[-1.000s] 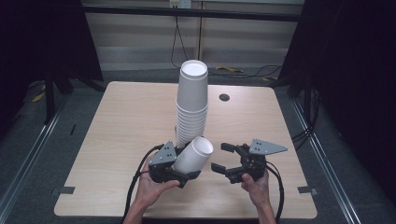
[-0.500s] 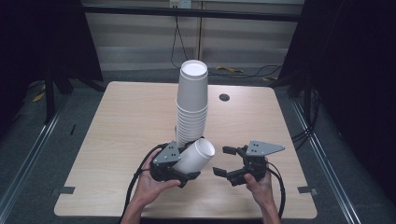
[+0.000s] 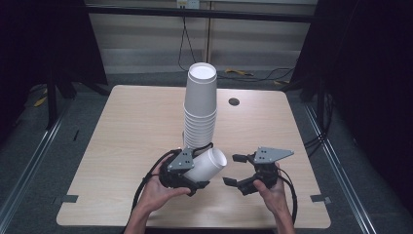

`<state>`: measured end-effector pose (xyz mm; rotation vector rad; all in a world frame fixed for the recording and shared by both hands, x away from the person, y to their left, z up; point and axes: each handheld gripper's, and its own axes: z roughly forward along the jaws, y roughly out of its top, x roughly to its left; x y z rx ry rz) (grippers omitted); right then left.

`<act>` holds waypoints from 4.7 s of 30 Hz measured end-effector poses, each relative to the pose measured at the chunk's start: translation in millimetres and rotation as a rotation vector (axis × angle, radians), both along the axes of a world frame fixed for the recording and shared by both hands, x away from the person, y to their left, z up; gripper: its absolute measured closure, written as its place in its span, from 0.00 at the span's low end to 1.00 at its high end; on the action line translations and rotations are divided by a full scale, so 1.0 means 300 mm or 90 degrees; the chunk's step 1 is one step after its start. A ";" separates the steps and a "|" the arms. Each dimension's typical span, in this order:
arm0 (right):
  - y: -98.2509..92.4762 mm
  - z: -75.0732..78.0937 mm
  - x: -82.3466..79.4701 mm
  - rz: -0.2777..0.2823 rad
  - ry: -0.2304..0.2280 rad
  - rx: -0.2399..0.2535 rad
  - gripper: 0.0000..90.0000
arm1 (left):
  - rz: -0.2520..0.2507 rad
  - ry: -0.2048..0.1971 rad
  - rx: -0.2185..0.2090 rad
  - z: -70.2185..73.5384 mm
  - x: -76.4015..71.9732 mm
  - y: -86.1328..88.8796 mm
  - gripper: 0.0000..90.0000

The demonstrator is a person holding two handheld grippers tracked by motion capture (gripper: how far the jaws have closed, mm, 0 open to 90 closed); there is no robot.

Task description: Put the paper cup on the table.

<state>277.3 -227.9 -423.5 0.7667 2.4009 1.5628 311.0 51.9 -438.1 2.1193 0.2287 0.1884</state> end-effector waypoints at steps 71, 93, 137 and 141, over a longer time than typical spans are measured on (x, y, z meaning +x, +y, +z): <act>0.156 -0.020 0.114 0.205 0.135 -0.273 0.20 | -0.130 -0.032 0.270 -0.022 -0.015 -0.132 0.18; 0.141 -0.013 0.116 0.222 0.146 -0.249 0.26 | -0.150 -0.020 0.209 -0.030 -0.014 -0.119 0.16; 0.089 0.015 0.091 0.177 0.108 -0.183 0.27 | -0.086 -0.016 -0.094 0.024 0.009 0.042 0.17; 0.076 0.014 0.085 0.172 0.109 -0.175 0.27 | -0.074 -0.025 -0.103 0.032 0.000 0.062 0.17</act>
